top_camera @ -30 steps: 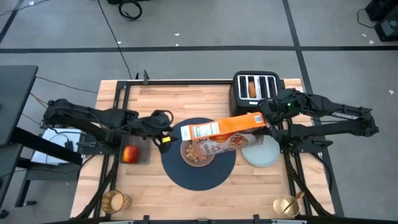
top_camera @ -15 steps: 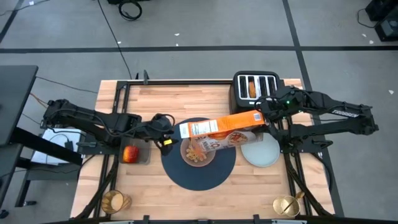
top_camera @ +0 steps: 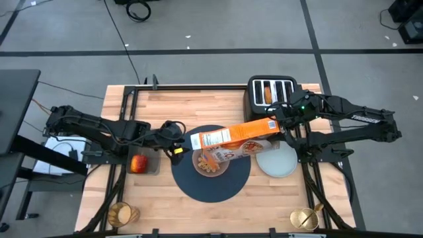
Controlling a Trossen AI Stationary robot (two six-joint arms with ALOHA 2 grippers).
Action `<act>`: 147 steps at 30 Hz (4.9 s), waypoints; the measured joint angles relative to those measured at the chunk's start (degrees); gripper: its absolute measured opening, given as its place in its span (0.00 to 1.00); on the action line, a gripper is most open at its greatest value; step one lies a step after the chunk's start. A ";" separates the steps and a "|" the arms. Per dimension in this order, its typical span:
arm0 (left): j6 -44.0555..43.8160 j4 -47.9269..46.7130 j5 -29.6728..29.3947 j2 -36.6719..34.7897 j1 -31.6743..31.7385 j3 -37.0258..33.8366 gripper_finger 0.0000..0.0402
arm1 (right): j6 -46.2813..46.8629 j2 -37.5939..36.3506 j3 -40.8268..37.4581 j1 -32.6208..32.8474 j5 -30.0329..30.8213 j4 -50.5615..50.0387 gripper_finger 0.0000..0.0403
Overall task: Arrange a breakfast setting
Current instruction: Pour the cereal from the orange cereal box into the orange bowl
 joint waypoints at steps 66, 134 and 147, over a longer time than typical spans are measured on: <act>-3.10 0.07 0.07 0.01 -0.01 0.02 0.60 | -5.50 2.23 7.23 0.04 -1.11 -5.41 0.72; -10.91 13.40 0.67 -13.16 -3.31 0.07 0.46 | 6.67 -16.42 -13.61 -0.20 -1.78 13.34 0.72; -12.23 23.58 -1.60 -12.81 -3.34 0.07 0.46 | 9.75 -26.42 -19.96 -0.17 -1.78 18.37 0.72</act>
